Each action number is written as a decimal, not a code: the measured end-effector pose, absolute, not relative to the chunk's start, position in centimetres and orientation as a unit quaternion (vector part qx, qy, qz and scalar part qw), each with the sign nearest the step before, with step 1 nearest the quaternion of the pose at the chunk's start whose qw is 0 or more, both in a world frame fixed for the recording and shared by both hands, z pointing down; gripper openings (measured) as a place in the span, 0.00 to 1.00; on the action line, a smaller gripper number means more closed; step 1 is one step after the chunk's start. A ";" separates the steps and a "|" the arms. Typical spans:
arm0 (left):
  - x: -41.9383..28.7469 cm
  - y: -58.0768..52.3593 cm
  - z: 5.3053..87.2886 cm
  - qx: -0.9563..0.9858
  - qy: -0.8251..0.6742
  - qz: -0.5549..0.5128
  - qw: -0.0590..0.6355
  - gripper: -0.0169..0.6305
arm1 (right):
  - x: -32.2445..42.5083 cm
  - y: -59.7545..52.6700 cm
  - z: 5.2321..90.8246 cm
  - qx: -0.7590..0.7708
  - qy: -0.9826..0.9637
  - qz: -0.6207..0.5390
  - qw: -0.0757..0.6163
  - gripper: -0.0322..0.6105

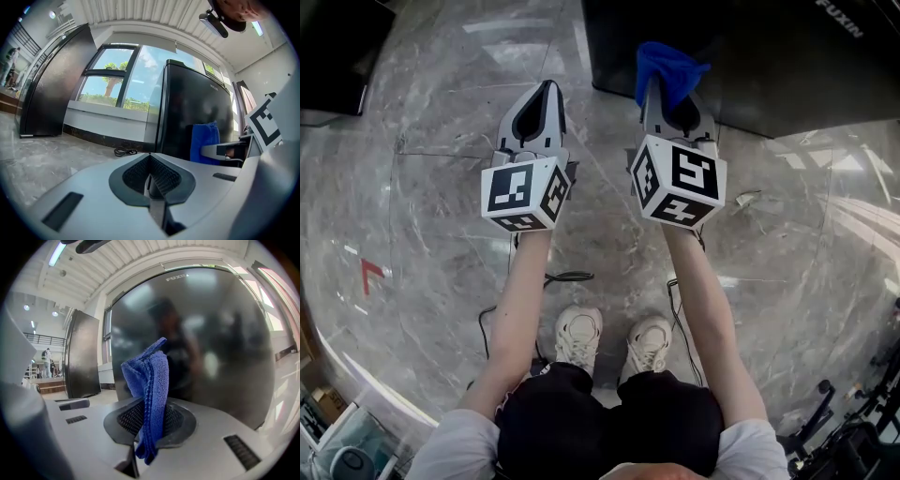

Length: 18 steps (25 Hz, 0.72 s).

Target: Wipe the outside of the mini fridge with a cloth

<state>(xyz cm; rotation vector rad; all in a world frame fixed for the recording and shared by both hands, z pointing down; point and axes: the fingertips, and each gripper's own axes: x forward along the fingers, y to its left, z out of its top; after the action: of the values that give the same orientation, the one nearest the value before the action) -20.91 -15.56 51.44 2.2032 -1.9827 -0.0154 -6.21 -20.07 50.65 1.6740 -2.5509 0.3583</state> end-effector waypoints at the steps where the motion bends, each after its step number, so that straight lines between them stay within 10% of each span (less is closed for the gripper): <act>1: -20.5 -15.6 51.4 0.743 -0.664 -0.004 0.088 0.03 | -5.2 -20.1 50.8 0.551 -0.826 0.114 0.036 0.16; 18: -11.4 -15.9 51.5 0.784 -0.614 0.013 0.086 0.03 | 6.9 -20.2 49.8 0.622 -0.775 0.113 0.023 0.16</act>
<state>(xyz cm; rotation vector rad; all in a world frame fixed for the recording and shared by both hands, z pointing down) -11.41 -15.88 51.51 2.3376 -1.8307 0.0398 6.87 -20.17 49.85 1.9247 -2.3982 0.3499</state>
